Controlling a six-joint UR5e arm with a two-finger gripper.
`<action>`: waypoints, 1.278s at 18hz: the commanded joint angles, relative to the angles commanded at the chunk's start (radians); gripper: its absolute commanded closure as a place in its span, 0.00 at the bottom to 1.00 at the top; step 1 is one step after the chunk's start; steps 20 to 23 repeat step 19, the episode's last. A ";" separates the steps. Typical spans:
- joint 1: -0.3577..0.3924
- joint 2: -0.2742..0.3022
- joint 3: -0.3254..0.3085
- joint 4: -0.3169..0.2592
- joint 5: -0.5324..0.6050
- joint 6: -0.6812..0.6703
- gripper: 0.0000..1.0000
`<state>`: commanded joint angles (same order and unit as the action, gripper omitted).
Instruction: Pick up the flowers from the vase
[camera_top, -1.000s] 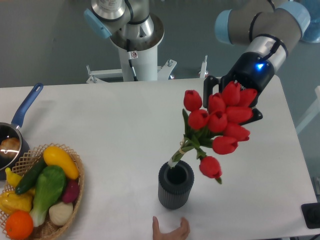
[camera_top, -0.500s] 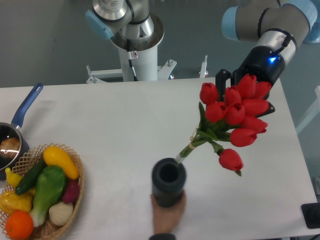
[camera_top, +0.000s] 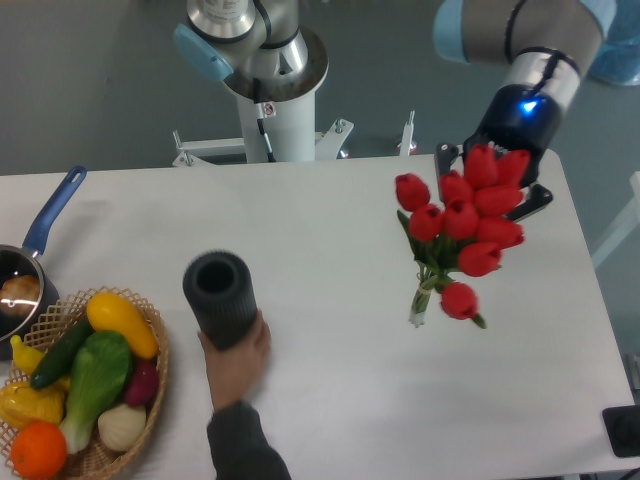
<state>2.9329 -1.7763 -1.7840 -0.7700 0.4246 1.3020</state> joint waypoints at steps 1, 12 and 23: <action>0.003 -0.002 0.000 0.000 0.026 0.031 0.97; -0.167 0.028 0.119 -0.057 0.643 0.083 0.93; -0.279 0.014 0.264 -0.288 0.936 0.083 0.94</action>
